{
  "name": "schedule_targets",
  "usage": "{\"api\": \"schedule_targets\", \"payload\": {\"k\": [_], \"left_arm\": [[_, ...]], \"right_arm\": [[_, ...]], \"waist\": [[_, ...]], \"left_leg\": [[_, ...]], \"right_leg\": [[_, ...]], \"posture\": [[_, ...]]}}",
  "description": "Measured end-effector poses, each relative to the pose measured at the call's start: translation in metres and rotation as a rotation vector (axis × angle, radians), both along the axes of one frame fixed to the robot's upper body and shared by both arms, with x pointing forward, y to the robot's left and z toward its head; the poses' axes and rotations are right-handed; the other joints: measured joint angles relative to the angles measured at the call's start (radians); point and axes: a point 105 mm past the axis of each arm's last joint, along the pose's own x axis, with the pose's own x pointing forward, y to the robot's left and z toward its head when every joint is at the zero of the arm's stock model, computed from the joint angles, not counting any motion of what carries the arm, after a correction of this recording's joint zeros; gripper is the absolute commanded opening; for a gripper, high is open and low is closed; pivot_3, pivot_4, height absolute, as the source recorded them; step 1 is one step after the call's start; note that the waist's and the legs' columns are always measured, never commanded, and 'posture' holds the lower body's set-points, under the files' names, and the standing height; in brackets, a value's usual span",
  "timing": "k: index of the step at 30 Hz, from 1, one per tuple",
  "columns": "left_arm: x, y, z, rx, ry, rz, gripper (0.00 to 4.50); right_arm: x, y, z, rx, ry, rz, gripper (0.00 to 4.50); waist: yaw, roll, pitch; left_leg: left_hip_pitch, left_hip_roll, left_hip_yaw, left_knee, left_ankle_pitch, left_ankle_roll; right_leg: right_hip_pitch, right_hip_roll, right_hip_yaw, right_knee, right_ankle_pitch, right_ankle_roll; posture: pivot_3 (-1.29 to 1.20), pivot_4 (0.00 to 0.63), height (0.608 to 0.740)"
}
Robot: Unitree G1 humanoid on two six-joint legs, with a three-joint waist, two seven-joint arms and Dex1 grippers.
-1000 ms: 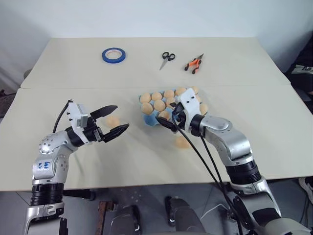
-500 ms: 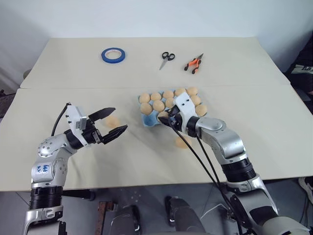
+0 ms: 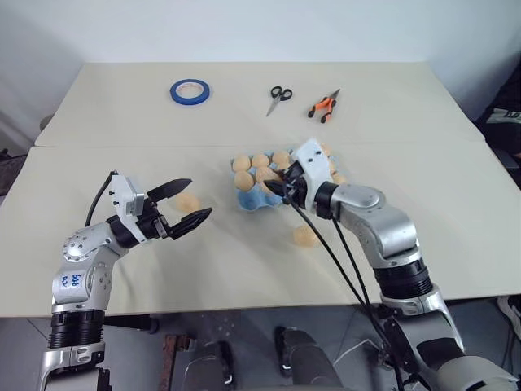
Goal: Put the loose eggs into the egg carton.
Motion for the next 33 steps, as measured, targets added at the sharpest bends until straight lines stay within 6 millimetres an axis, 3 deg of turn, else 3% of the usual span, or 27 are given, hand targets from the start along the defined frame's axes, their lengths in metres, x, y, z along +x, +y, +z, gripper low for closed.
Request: {"api": "schedule_targets", "payload": {"k": [4,8,12,18,23,27,30,33], "left_arm": [[0.0,0.0,0.0,0.0,0.0,0.001,4.5],[0.0,0.0,0.0,-0.001,0.001,0.001,4.5],[0.0,-0.001,-0.001,-0.004,0.001,-0.001,4.5],[0.0,-0.001,-0.001,-0.004,0.001,-0.001,4.5],[0.0,-0.001,-0.001,-0.004,0.001,-0.003,4.5],[-0.001,-0.001,-0.001,-0.003,0.003,-0.009,4.5],[-0.001,0.0,-0.002,0.001,0.007,-0.016,4.5],[-0.001,0.005,-0.002,0.006,0.01,-0.013,4.5]], "right_arm": [[0.003,-0.027,0.006,-0.037,-0.015,-0.07,1.25],[0.002,-0.038,-0.002,-0.063,0.02,-0.095,1.25],[-0.003,-0.039,-0.01,-0.072,0.053,-0.078,2.32],[-0.006,-0.036,-0.013,-0.065,0.068,-0.056,4.44],[-0.013,-0.041,-0.001,-0.067,0.038,-0.03,4.47],[-0.035,-0.074,0.008,-0.077,0.051,-0.02,4.47],[-0.064,-0.101,-0.005,-0.108,0.073,0.037,4.47],[-0.089,-0.111,-0.015,-0.067,0.048,0.143,4.47]], "waist": [[0.001,0.0,0.0],[-0.002,0.0,0.0],[-0.001,0.0,0.0],[0.0,0.0,0.0],[0.002,0.0,0.0],[0.015,0.0,0.0],[0.032,0.0,0.0],[0.032,0.0,0.0]], "left_leg": [[0.0,0.0,0.0,-0.001,0.0,0.0],[0.0,0.0,0.001,-0.002,-0.001,0.0],[0.0,0.001,0.001,-0.003,0.0,0.0],[0.0,0.0,0.001,-0.002,0.0,0.0],[0.0,0.0,0.001,-0.002,0.0,0.0],[-0.001,0.0,0.0,-0.003,-0.002,0.004],[0.0,0.001,0.0,-0.002,-0.003,0.006],[0.0,0.001,0.003,0.0,-0.004,0.008]], "right_leg": [[0.0,0.0,0.0,-0.002,0.0,0.0],[0.0,0.0,0.0,-0.003,0.0,0.0],[0.0,0.001,0.0,-0.003,0.0,-0.001],[0.0,0.0,0.0,-0.003,0.0,-0.001],[0.0,0.0,-0.001,-0.003,0.0,-0.001],[0.0,0.0,-0.001,-0.005,0.0,-0.001],[0.002,0.001,-0.002,-0.008,-0.001,-0.001],[0.002,0.002,-0.001,-0.007,0.0,0.0]], "posture": [[0.0,0.15,0.74],[0.0,0.15,0.74],[0.0,0.15,0.74],[0.0,0.15,0.74],[0.0,0.15,0.74],[0.0,0.15,0.74],[0.0,0.15,0.74],[0.0,0.15,0.74]]}}
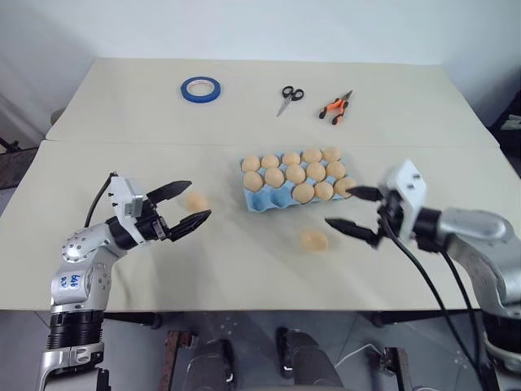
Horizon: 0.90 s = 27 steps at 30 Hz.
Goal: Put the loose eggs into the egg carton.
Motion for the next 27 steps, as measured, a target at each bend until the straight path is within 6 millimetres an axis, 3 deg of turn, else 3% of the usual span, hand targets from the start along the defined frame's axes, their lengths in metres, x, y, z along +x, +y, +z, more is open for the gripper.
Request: {"api": "schedule_targets", "payload": {"k": [9,17,21,24,27], "left_arm": [[0.006,0.019,-0.007,0.009,0.037,0.032,4.5],[0.005,0.024,-0.004,0.025,0.022,0.043,4.5],[0.005,0.025,-0.004,0.025,0.021,0.046,4.5],[0.005,0.025,-0.003,0.026,0.018,0.047,4.5],[0.004,0.023,-0.002,0.026,0.018,0.042,4.5]], "right_arm": [[-0.04,-0.039,-0.026,0.06,-0.004,0.071,4.47],[-0.042,-0.045,-0.031,0.058,-0.016,0.046,4.47],[-0.033,-0.036,-0.03,0.078,-0.041,0.025,4.47],[-0.019,-0.013,-0.023,0.129,-0.076,0.0,4.47],[-0.012,0.005,-0.032,0.121,-0.051,-0.006,4.47]], "waist": [[-0.003,-0.001,0.0],[-0.002,-0.001,0.0],[-0.003,-0.001,0.0],[-0.006,-0.001,0.0],[-0.004,-0.001,0.0]], "left_leg": [[0.002,-0.001,0.0,0.004,-0.001,-0.001],[0.002,-0.001,0.0,0.004,0.0,-0.002],[0.002,-0.001,0.0,0.003,0.0,-0.003],[0.002,-0.001,0.0,0.004,0.0,-0.003],[0.002,-0.001,-0.001,0.003,0.0,-0.004]], "right_leg": [[0.002,-0.002,0.001,0.003,0.001,0.001],[0.002,-0.003,0.001,0.004,0.001,0.0],[0.001,-0.003,0.001,0.004,0.001,0.0],[0.001,-0.002,0.001,0.005,0.001,0.0],[0.001,-0.003,0.001,0.005,-0.001,-0.005]], "posture": [[0.0,0.15,0.74],[0.0,0.15,0.74],[0.0,0.15,0.74],[0.0,0.15,0.74],[0.0,0.15,0.74]]}}
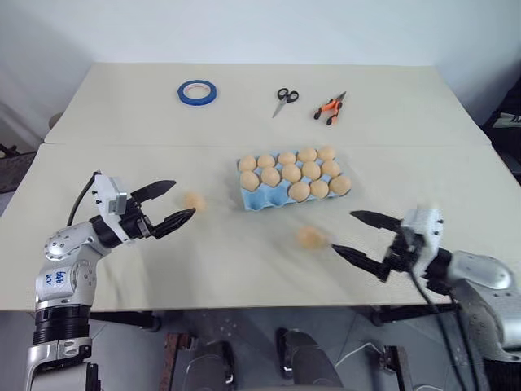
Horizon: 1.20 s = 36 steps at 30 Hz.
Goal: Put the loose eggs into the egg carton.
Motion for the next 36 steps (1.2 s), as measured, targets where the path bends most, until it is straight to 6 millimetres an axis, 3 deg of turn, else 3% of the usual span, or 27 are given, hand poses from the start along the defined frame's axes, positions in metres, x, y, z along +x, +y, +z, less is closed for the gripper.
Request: {"api": "schedule_targets", "payload": {"k": [2,12,15,20,23,26,33,36], "left_arm": [[0.0,0.0,-0.001,0.0,0.007,-0.004,4.5],[-0.001,-0.004,-0.002,0.002,0.012,-0.024,4.5],[-0.002,-0.005,-0.002,0.003,0.01,-0.027,4.5],[-0.005,-0.007,-0.001,0.01,0.003,-0.032,4.5],[-0.005,-0.007,-0.001,0.009,0.005,-0.029,4.5],[-0.004,-0.007,-0.001,0.009,0.005,-0.029,4.5],[-0.004,-0.007,-0.002,0.001,0.005,-0.025,4.5],[-0.004,-0.008,-0.003,-0.01,0.005,-0.018,4.5]], "right_arm": [[0.003,0.01,-0.011,-0.016,0.029,0.009,4.47],[0.031,0.023,-0.046,-0.097,0.121,-0.029,4.47],[0.037,0.021,-0.05,-0.111,0.125,-0.052,3.92],[0.037,0.024,-0.048,-0.104,0.109,-0.039,2.12],[0.039,0.025,-0.045,-0.103,0.1,-0.037,1.31],[0.04,0.025,-0.035,-0.082,0.078,-0.036,1.05],[0.062,0.041,0.033,0.0,-0.055,-0.061,1.05],[0.076,0.054,0.043,0.002,-0.043,-0.071,1.05]], "waist": [[0.003,0.0,0.0],[0.002,0.0,0.0],[0.001,0.0,0.0],[0.001,0.0,0.0],[0.001,0.0,0.0],[0.001,0.0,0.0],[-0.002,0.0,0.0],[-0.002,0.0,0.0]], "left_leg": [[0.0,0.0,0.0,0.0,0.0,0.0],[0.0,-0.001,0.001,0.001,0.0,0.0],[0.0,-0.001,0.001,0.001,0.0,0.0],[0.0,0.0,0.001,0.001,0.0,0.0],[0.0,0.0,0.001,0.001,0.0,0.0],[0.0,0.0,0.001,0.002,0.0,0.0],[0.0,0.001,0.0,0.002,0.001,-0.002],[0.0,0.001,0.0,0.001,0.001,-0.002]], "right_leg": [[0.0,-0.001,0.0,0.0,-0.005,-0.009],[0.0,0.0,-0.001,0.002,-0.001,-0.002],[0.0,0.0,-0.001,0.002,0.002,0.003],[-0.001,0.001,-0.001,0.002,0.002,0.003],[-0.001,0.001,-0.001,0.002,0.002,0.003],[-0.001,0.001,-0.001,0.003,0.002,0.004],[-0.001,0.001,-0.002,0.005,0.002,0.003],[-0.002,0.001,-0.002,0.005,0.001,0.003]], "posture": [[0.0,0.15,0.74],[0.0,0.15,0.74],[0.0,0.15,0.74],[0.0,0.15,0.74],[0.0,0.15,0.74],[0.0,0.15,0.74],[0.0,0.15,0.74],[0.0,0.15,0.74]]}}
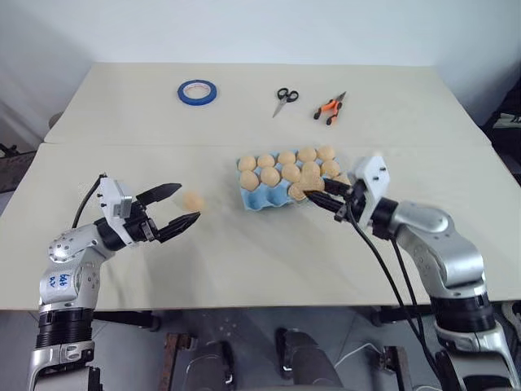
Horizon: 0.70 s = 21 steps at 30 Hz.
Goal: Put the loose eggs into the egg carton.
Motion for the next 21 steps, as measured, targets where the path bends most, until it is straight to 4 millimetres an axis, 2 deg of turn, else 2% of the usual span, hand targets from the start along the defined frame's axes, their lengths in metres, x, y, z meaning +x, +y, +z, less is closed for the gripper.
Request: {"api": "schedule_targets", "payload": {"k": [3,6,12,21], "left_arm": [[0.001,-0.002,-0.001,-0.01,0.0,0.004,4.5],[0.0,0.0,-0.002,-0.012,0.005,0.02,4.5],[-0.005,0.001,-0.004,-0.004,0.001,0.042,4.5],[-0.009,0.007,-0.004,-0.009,0.002,0.084,4.5]], "right_arm": [[0.012,0.013,-0.005,-0.01,0.048,-0.004,1.05],[0.02,0.02,-0.019,-0.032,0.101,-0.011,1.05],[0.021,0.036,-0.032,-0.057,0.122,0.048,1.05],[0.021,0.043,-0.028,-0.077,0.105,0.094,4.13]], "waist": [[0.0,0.0,0.0],[0.0,0.0,0.0],[-0.001,0.0,0.0],[-0.001,0.0,0.0]], "left_leg": [[-0.001,0.0,0.0,0.0,0.0,0.0],[-0.001,0.0,0.001,0.0,0.001,0.002],[-0.001,0.0,0.002,0.0,0.001,0.002],[-0.001,0.001,0.001,0.0,-0.001,0.0]], "right_leg": [[0.0,0.0,0.0,0.0,0.0,0.0],[0.0,0.0,-0.001,-0.001,0.0,0.0],[-0.001,0.0,-0.001,-0.001,0.0,0.0],[-0.001,0.0,-0.002,0.0,0.0,0.0]], "posture": [[0.0,0.15,0.74],[0.0,0.15,0.74],[0.0,0.15,0.74],[0.0,0.15,0.74]]}}
